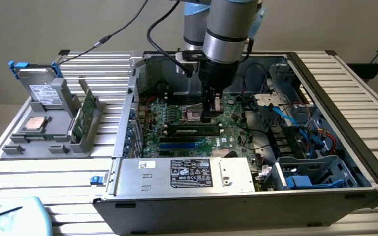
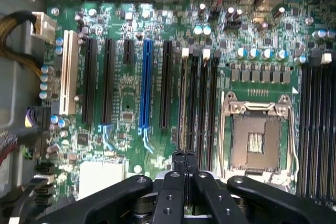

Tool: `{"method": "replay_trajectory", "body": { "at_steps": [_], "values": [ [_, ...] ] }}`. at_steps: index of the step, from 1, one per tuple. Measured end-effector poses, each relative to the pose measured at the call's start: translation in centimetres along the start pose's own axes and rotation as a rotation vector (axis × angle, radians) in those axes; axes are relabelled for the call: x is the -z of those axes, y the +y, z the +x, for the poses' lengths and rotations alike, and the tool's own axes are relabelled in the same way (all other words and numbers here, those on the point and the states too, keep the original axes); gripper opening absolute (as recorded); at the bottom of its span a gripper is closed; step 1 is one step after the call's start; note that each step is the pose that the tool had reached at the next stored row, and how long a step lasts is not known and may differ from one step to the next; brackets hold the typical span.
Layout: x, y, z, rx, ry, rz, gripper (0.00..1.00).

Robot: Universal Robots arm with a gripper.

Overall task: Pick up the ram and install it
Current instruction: 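Press down the ram until it locks into place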

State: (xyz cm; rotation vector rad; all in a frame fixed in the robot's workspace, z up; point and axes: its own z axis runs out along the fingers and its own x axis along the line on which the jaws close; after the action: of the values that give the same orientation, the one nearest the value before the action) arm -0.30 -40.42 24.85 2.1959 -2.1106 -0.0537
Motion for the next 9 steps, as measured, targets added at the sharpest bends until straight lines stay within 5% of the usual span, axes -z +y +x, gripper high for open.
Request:
{"method": "replay_trajectory", "body": {
  "at_steps": [9],
  "values": [
    [-1.39,-0.26,0.0,0.000,0.0002,0.0087,0.11]
  ]
}}
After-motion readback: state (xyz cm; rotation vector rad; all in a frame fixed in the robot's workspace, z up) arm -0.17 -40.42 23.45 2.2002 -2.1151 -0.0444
